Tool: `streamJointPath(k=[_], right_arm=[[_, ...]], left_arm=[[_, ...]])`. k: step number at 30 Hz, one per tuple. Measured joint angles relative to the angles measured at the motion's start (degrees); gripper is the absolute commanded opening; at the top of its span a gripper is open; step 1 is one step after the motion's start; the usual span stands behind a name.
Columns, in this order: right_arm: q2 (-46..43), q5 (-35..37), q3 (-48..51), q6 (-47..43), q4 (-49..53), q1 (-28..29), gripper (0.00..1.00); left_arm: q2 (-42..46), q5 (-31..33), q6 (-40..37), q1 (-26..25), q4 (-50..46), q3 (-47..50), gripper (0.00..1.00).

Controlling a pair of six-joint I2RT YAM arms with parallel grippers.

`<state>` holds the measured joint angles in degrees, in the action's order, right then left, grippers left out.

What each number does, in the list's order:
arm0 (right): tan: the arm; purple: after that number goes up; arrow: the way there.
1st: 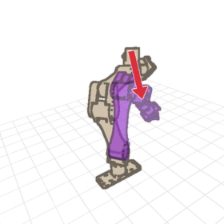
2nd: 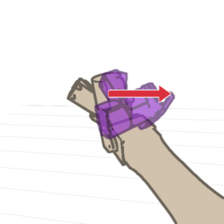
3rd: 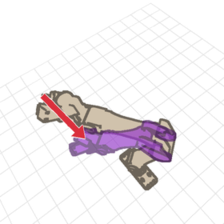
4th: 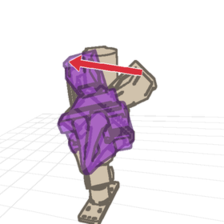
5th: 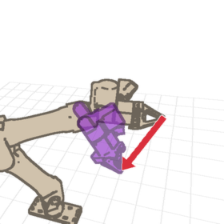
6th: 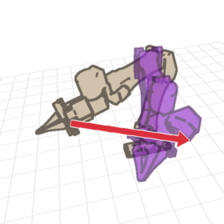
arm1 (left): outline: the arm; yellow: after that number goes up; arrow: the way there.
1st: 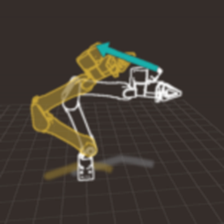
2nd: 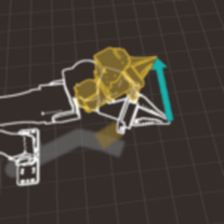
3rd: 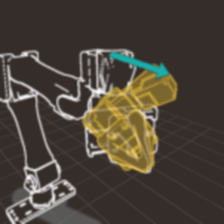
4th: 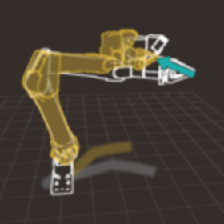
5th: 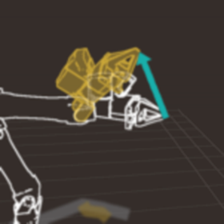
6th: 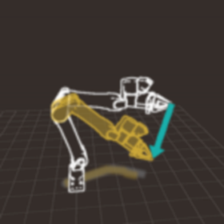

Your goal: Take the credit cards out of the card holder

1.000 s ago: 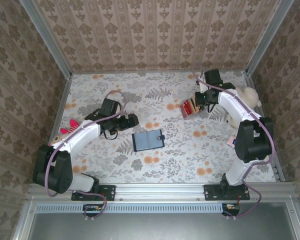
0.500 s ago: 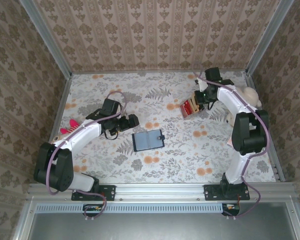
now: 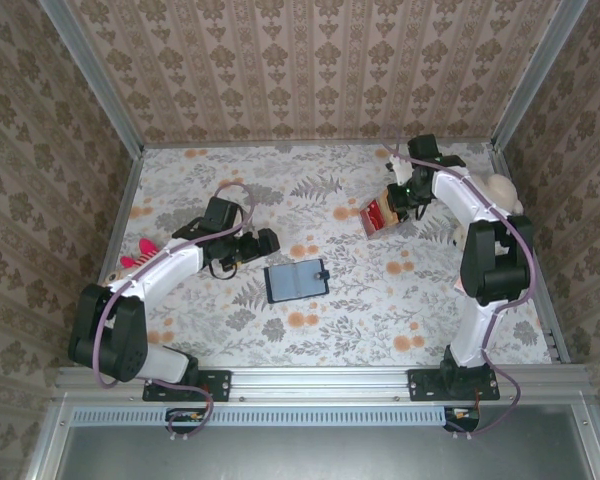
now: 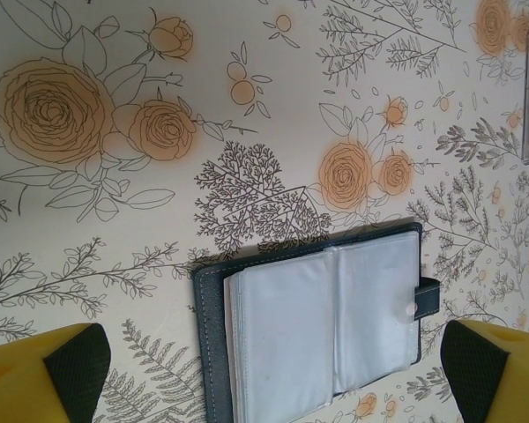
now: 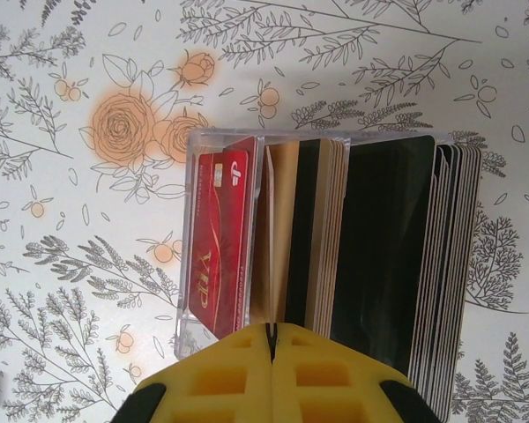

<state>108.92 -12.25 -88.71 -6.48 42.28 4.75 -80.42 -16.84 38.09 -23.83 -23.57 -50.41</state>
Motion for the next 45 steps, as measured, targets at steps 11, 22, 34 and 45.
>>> streamJointPath(k=[11,22,34,45], right_arm=[[3.1,1.44,-2.16,0.79,1.86,0.0,0.27],[-6.73,-4.07,1.53,8.31,-0.55,0.28,0.44],[-24.46,-9.86,23.71,29.44,-14.56,12.02,0.5],[-15.02,-9.14,27.47,42.77,-23.91,27.32,0.46]], left_arm=[[0.02,-1.16,0.02,0.0,0.02,0.02,1.0],[3.17,-1.01,1.36,-0.55,0.39,2.16,0.93],[1.84,-1.16,6.97,-6.01,2.49,4.85,0.55],[-5.55,-1.57,9.97,-8.02,5.01,4.92,0.45]])
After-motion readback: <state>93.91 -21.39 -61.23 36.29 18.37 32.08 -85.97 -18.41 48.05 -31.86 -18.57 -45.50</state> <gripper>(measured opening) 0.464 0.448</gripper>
